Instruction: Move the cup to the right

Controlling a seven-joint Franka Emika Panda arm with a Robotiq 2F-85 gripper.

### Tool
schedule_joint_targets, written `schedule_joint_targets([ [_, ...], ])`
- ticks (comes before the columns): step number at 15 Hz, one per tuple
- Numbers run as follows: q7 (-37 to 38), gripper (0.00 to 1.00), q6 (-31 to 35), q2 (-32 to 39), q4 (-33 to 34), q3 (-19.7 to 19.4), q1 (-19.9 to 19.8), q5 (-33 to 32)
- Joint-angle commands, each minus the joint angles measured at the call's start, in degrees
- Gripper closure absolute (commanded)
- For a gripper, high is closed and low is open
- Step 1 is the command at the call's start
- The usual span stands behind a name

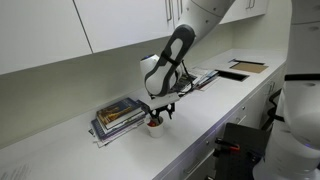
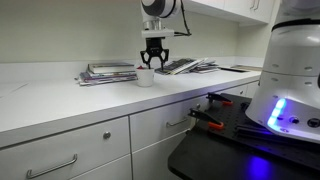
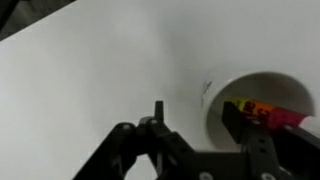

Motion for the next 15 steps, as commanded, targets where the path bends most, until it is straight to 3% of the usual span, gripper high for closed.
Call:
schedule_joint_targets([
  [1, 1.0, 0.64, 0.6, 2.3, 1.8, -3.3, 3.4, -0.6],
  [4, -0.8, 0.88, 1.9, 1.7, 1.1, -4.2, 4.5, 0.8],
  [6, -1.9, 0.99, 3.4, 0.7, 0.2, -4.1, 4.8, 1.6],
  [11, -1.9, 0.97, 6.8, -3.5, -3.0, -4.7, 4.5, 2.0],
  [15, -2.7, 0.97, 11.2, -9.3, -9.8, -7.8, 1.9, 3.1],
])
